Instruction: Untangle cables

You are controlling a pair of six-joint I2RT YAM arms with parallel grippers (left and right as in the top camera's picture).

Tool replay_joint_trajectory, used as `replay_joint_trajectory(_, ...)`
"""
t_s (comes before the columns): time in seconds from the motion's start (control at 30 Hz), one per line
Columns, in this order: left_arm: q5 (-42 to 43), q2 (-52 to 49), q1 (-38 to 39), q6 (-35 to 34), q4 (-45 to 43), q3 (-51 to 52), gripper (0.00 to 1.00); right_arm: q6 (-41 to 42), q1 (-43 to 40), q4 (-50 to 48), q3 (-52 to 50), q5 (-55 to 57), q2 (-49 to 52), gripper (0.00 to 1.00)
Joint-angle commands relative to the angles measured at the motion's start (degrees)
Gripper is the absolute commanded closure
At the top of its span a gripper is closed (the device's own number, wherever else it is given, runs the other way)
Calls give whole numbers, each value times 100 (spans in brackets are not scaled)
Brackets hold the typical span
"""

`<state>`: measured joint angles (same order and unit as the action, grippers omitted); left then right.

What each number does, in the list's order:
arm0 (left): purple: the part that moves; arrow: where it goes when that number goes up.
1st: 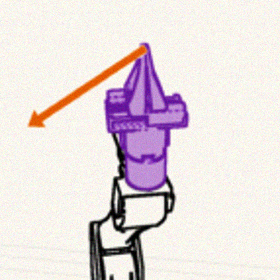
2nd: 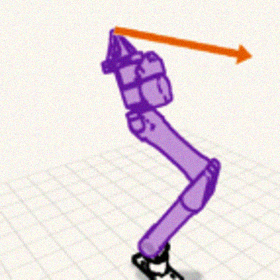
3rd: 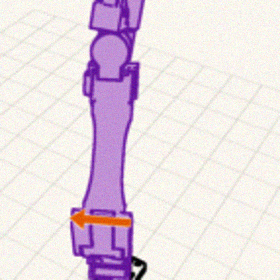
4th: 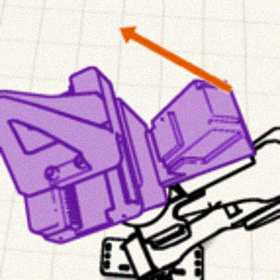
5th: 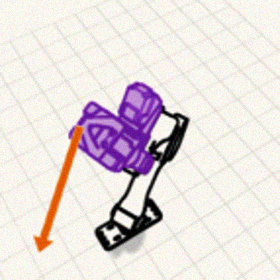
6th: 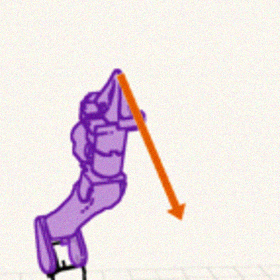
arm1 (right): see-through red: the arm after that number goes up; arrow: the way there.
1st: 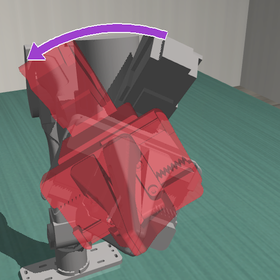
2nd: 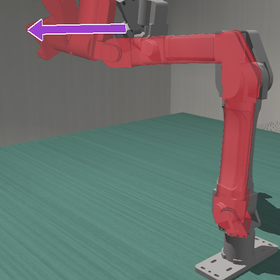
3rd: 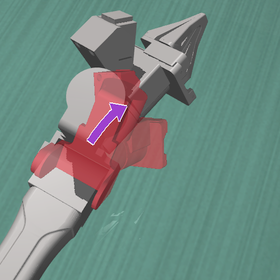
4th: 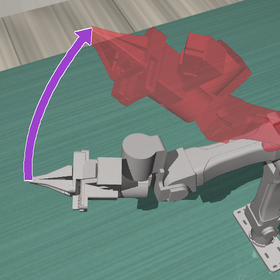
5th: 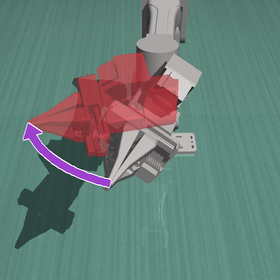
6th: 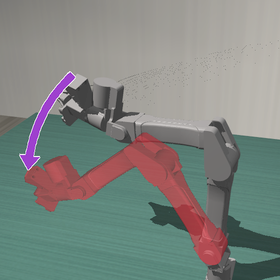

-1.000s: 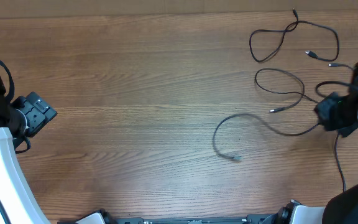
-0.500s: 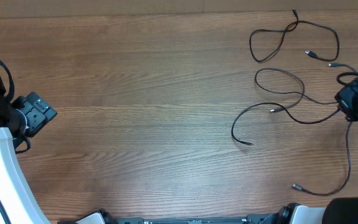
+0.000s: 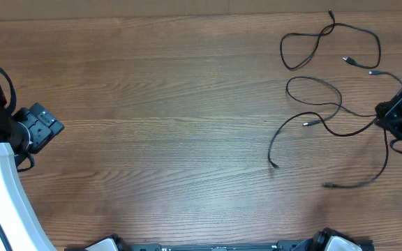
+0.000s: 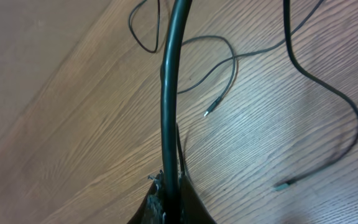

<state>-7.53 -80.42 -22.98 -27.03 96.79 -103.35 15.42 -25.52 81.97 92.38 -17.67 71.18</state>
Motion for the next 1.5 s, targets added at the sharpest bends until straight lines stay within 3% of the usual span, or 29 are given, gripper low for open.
replay_joint_trajectory(0.0,7,-9,-24,-85,2,22,0,85,-37,-24,144,345,33,96)
replay_joint_trajectory(0.37,7,-9,-24,-85,0,22,0,2094,-354,310,144,2583,656,96)
replay_joint_trajectory(0.93,7,-9,-24,-85,0,22,1,3077,-1631,385,140,3355,1388,96)
replay_joint_trajectory(1.37,7,-9,-24,-85,0,22,0,3303,-1956,-188,-485,3370,1928,97)
replay_joint_trajectory(1.47,7,-9,-24,-85,0,22,0,3303,-1956,-470,-780,3368,1934,91)
